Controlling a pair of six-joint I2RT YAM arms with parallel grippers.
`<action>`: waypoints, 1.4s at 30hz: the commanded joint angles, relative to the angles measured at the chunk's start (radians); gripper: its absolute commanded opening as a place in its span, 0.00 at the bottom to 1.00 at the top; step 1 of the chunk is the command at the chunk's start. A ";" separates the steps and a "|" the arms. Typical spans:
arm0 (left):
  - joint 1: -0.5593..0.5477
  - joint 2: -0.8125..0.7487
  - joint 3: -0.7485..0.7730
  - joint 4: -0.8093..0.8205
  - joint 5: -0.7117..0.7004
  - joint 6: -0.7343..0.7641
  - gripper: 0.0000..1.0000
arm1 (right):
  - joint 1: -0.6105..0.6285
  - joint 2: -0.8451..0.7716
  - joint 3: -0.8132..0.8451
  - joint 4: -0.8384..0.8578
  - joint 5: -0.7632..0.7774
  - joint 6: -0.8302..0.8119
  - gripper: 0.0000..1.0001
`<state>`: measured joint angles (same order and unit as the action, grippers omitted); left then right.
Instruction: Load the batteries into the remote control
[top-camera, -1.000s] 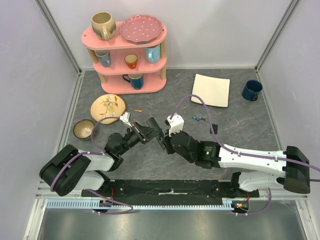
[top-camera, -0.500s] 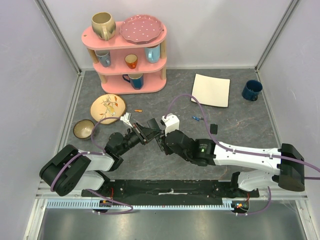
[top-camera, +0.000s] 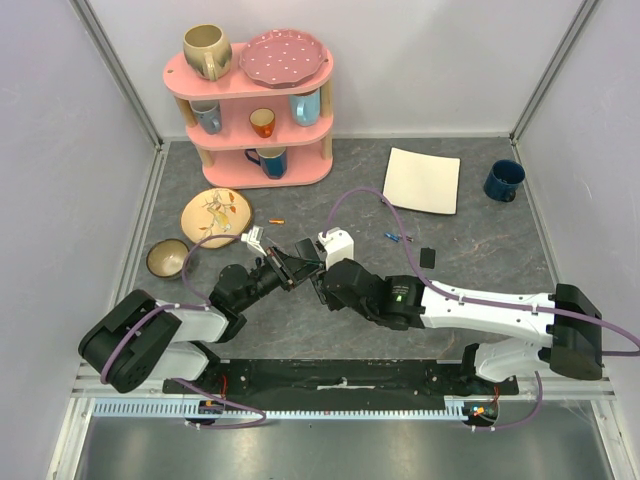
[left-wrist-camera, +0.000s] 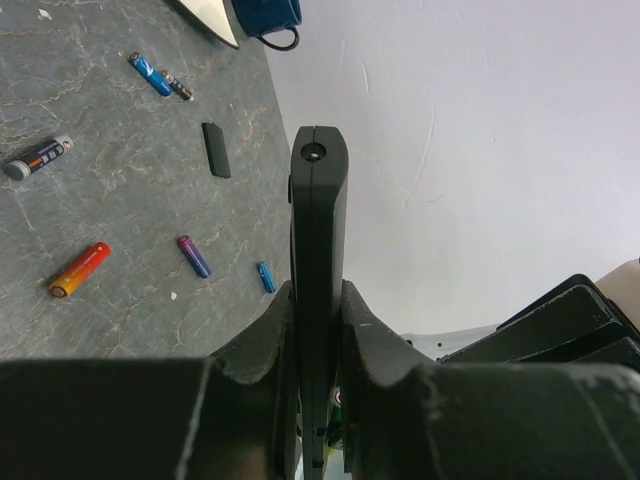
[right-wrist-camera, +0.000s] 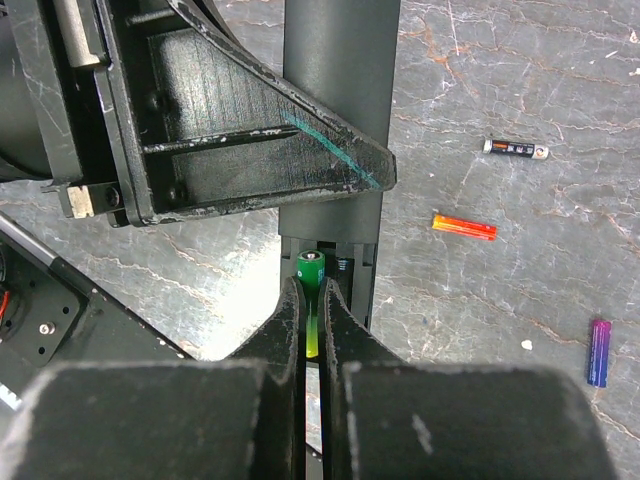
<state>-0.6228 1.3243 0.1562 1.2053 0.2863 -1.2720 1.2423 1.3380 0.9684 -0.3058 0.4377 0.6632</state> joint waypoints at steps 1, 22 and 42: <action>0.001 -0.050 0.039 0.461 -0.030 0.002 0.02 | 0.011 0.024 0.020 -0.050 -0.085 0.027 0.00; 0.001 -0.062 0.039 0.453 -0.076 0.003 0.02 | 0.013 0.032 0.016 -0.061 -0.068 0.053 0.13; 0.001 -0.056 0.019 0.456 -0.059 0.002 0.02 | 0.014 0.047 0.093 -0.092 -0.002 0.061 0.30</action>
<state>-0.6235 1.2964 0.1558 1.2285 0.2546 -1.2564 1.2469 1.3632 1.0183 -0.3573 0.4412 0.7113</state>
